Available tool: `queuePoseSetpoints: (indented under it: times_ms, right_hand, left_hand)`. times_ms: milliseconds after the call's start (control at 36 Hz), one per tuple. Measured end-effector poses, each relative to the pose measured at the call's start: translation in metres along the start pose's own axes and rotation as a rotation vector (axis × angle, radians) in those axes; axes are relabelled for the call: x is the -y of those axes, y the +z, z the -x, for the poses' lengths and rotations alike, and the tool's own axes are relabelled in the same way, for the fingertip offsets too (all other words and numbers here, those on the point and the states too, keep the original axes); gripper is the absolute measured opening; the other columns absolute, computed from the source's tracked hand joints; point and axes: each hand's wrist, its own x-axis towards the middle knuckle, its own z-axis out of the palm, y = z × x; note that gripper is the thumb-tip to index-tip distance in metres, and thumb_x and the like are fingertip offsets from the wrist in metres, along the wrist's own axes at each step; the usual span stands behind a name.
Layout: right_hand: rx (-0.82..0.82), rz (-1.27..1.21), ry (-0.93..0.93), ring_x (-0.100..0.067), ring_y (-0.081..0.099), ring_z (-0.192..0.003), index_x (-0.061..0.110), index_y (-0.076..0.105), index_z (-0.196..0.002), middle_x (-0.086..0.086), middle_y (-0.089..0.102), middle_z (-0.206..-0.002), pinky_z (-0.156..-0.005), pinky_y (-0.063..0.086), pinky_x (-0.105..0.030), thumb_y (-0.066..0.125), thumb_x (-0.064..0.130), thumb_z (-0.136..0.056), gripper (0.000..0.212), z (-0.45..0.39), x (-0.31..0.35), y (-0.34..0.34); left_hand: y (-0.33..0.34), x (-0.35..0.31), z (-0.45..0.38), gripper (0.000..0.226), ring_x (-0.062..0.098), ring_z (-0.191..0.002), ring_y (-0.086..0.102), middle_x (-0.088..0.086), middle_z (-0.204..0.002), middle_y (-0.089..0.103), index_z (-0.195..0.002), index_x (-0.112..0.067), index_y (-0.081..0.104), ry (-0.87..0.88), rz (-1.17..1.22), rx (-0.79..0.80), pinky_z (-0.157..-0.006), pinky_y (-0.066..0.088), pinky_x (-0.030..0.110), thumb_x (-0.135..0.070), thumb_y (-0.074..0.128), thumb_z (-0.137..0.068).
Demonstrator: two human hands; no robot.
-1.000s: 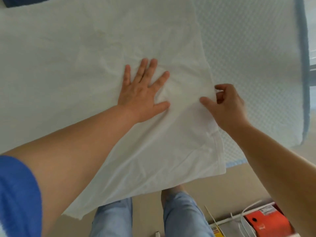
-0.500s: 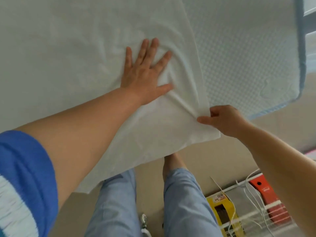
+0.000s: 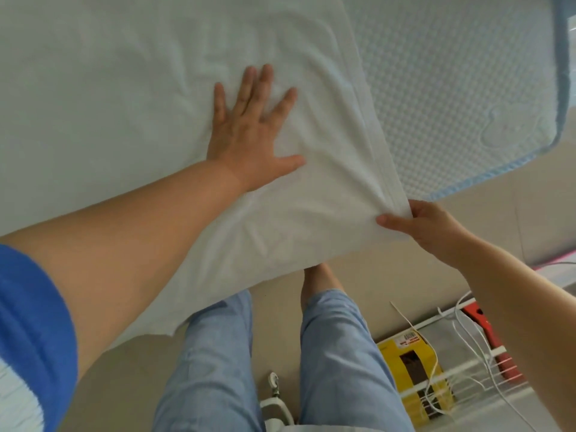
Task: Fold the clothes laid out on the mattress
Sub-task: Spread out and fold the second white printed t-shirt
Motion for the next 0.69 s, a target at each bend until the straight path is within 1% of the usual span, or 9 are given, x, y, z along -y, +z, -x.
queuePoseSetpoints:
  times_ms: [56,139,194,278,306,361,444,556,694]
  right_hand:
    - [0.010,-0.048,-0.002,-0.009,0.067,-0.069,0.010,0.068,-0.095,0.006,0.072,-0.075,-0.063,0.053,-0.021,0.072,0.040,-0.059,0.046,0.001,-0.005,-0.001]
    - [-0.095,-0.028,0.005,-0.019,0.067,-0.073,0.015,0.068,-0.094,-0.001,0.071,-0.081,-0.070,0.054,-0.035,0.072,0.039,-0.069,0.035,-0.003,-0.014,0.000]
    - [-0.210,0.103,0.015,-0.022,0.064,-0.073,0.021,0.067,-0.088,-0.003,0.069,-0.081,-0.067,0.050,-0.035,0.072,0.040,-0.076,0.022,-0.005,-0.016,0.003]
    - [-0.352,0.400,0.036,-0.014,0.057,-0.067,0.025,0.061,-0.089,0.008,0.062,-0.073,-0.054,0.038,-0.026,0.067,0.048,-0.079,0.026,-0.004,-0.007,0.010]
    - [-0.414,0.467,0.036,-0.011,0.055,-0.070,0.025,0.057,-0.092,0.011,0.059,-0.076,-0.056,0.036,-0.025,0.067,0.048,-0.079,0.029,-0.001,-0.001,0.013]
    - [-0.543,0.563,-0.009,-0.015,0.052,-0.090,0.021,0.052,-0.106,0.006,0.055,-0.096,-0.076,0.038,-0.028,0.066,0.043,-0.080,0.037,0.007,0.014,0.018]
    - [-0.627,0.660,-0.197,-0.024,0.039,-0.116,0.012,0.047,-0.123,-0.007,0.047,-0.121,-0.100,0.030,-0.036,0.063,0.030,-0.084,0.046,0.017,0.050,0.036]
    - [-0.494,0.791,-0.535,-0.026,0.037,-0.129,0.010,0.049,-0.131,-0.008,0.047,-0.135,-0.107,0.028,-0.039,0.058,0.028,-0.089,0.047,0.011,0.114,0.089]
    - [-0.209,1.172,-0.861,-0.026,0.011,-0.144,0.017,0.032,-0.145,-0.009,0.023,-0.154,-0.115,0.002,-0.040,0.043,0.042,-0.095,0.058,-0.046,0.169,0.151]
  left_hand:
    - [0.006,0.008,-0.001,0.094,0.023,-0.145,-0.009,0.004,-0.158,-0.009,-0.148,-0.035,0.002,-0.002,-0.023,0.003,-0.111,-0.008,0.053,-0.079,0.033,-0.070]
    - [0.010,0.012,-0.003,0.094,0.021,-0.144,-0.010,0.001,-0.158,-0.010,-0.147,-0.038,0.000,0.001,-0.028,-0.003,-0.111,-0.009,0.052,-0.081,0.027,-0.067]
    - [0.008,0.012,-0.003,0.094,0.021,-0.144,-0.010,0.001,-0.158,-0.010,-0.148,-0.038,0.001,0.006,-0.007,0.003,-0.112,-0.009,0.051,-0.079,0.029,-0.068]
    - [-0.001,0.014,-0.001,0.091,0.020,-0.145,-0.005,0.003,-0.159,-0.004,-0.149,-0.032,0.009,0.023,0.072,-0.004,-0.113,-0.007,0.048,-0.065,0.048,-0.074]
    - [-0.005,0.016,0.001,0.088,0.021,-0.145,-0.002,0.005,-0.159,0.000,-0.149,-0.029,0.014,0.021,0.115,-0.027,-0.113,-0.005,0.047,-0.056,0.055,-0.076]
    - [-0.015,0.024,0.008,0.081,0.024,-0.145,0.003,0.009,-0.158,0.007,-0.148,-0.024,0.023,-0.016,0.187,-0.105,-0.114,-0.002,0.044,-0.039,0.061,-0.078]
    - [-0.024,0.049,0.024,0.073,0.028,-0.145,0.005,0.013,-0.157,0.010,-0.147,-0.020,0.028,-0.144,0.202,-0.176,-0.114,-0.002,0.046,-0.030,0.058,-0.082]
    - [-0.021,0.094,0.047,0.073,0.028,-0.145,0.001,0.014,-0.157,0.007,-0.149,-0.021,0.022,-0.307,0.197,-0.137,-0.113,-0.004,0.049,-0.037,0.053,-0.085]
    - [-0.008,0.154,0.063,0.071,0.031,-0.145,-0.001,0.013,-0.158,0.003,-0.149,-0.022,0.019,-0.401,0.160,-0.118,-0.112,-0.005,0.052,-0.046,0.049,-0.090]
